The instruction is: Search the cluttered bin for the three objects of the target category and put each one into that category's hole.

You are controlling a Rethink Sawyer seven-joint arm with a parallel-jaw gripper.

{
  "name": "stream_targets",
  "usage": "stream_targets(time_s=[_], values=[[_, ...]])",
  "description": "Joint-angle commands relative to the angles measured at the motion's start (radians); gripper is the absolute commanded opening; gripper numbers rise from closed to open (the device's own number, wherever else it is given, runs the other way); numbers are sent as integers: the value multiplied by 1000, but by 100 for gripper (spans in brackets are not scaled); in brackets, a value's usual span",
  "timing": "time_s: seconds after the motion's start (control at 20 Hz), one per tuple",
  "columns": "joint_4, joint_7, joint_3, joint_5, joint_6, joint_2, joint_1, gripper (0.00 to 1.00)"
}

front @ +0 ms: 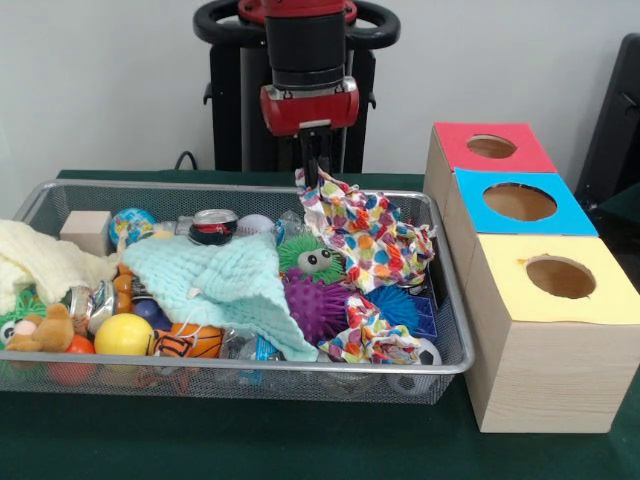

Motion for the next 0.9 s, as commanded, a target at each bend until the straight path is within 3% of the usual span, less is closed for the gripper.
stream_targets(time_s=[0.05, 0.6, 0.9], values=[[-72, -11, 114, 17, 99, -2, -44, 0], [-187, -127, 193, -53, 133, 130, -160, 0], [-236, -168, 230, -57, 194, 156, -195, 0]])
